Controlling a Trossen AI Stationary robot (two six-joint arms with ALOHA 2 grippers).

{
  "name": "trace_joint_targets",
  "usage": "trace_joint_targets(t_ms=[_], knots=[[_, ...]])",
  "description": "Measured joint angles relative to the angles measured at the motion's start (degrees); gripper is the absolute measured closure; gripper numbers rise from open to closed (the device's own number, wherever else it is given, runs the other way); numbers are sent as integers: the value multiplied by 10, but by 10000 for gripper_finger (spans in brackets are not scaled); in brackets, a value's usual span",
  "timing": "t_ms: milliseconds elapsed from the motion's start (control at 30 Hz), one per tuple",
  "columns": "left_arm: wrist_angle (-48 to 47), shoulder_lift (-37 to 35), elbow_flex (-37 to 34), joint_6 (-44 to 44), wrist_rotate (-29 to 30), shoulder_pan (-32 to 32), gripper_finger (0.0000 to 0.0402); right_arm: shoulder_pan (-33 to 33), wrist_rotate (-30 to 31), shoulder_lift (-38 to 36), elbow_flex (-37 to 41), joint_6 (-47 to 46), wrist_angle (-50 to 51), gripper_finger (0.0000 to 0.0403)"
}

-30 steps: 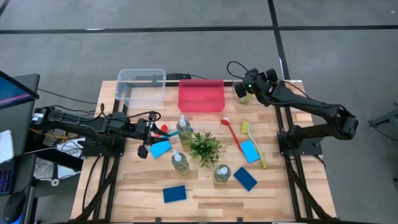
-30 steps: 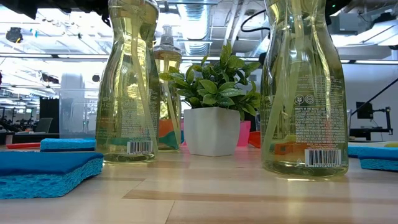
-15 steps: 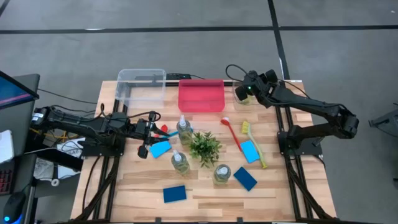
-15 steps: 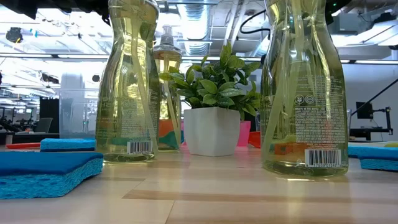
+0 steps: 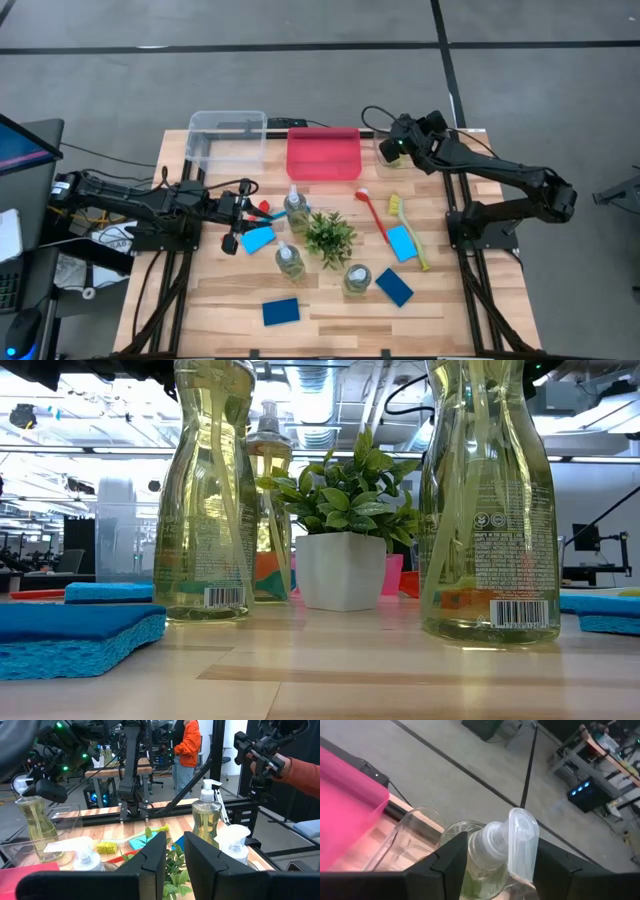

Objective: Pick & Place Kitchen Sink Supplies
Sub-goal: Put the green dishwashing liquid dispenser into the right transparent bin

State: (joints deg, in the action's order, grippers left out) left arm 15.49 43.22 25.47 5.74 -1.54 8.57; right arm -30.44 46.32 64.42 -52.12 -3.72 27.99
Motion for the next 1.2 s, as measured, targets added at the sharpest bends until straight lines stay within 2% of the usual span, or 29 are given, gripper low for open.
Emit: trace_joint_targets(t_ms=[400, 600, 967, 1200], knots=[[0, 0, 0, 0, 0, 0, 334, -4, -48, -14, -1, 23, 11, 219], [0, 0, 0, 0, 0, 0, 334, -14, -118, -64, -1, 15, 27, 219], [0, 0, 0, 0, 0, 0, 334, -9, -125, -149, -1, -36, 111, 219], [0, 0, 0, 0, 0, 0, 334, 42, -152, -208, -1, -54, 120, 219]])
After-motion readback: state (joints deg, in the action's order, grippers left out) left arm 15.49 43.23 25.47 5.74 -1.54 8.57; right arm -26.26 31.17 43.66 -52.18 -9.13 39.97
